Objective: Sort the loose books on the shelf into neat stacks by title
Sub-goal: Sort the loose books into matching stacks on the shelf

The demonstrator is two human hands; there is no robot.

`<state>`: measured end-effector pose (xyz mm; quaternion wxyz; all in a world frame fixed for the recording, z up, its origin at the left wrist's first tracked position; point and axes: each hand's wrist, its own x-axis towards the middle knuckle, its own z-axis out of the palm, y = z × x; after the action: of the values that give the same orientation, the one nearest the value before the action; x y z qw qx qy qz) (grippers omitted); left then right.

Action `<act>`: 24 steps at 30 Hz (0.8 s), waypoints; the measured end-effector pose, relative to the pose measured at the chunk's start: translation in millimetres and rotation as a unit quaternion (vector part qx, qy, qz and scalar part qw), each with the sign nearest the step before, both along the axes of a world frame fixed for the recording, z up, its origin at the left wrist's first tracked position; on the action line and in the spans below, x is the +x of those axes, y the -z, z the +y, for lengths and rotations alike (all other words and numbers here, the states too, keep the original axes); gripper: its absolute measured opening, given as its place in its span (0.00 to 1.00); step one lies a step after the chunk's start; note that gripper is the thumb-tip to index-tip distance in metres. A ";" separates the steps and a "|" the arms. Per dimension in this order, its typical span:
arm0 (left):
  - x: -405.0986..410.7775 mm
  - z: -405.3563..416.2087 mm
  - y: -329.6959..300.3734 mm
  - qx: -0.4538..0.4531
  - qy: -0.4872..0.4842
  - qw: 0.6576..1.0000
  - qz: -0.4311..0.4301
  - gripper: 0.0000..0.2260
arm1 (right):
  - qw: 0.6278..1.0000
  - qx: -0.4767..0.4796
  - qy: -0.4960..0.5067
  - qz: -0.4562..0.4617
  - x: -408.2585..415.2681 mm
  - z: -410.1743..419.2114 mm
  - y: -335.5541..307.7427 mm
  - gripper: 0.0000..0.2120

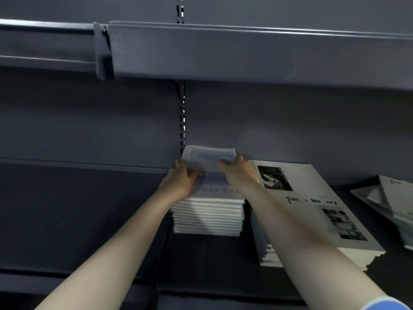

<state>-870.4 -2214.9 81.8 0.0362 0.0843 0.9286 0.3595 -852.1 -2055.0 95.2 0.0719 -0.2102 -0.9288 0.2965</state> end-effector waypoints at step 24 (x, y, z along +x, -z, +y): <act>66.6 58.2 -49.1 -0.159 0.028 0.973 0.164 0.31 | 0.995 0.052 -0.002 0.082 50.0 60.8 -13.9 0.24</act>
<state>-803.8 -2156.7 131.0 -0.0938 0.1612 0.9644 0.1874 -802.1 -1994.1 109.2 0.1575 -0.1791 -0.9344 0.2646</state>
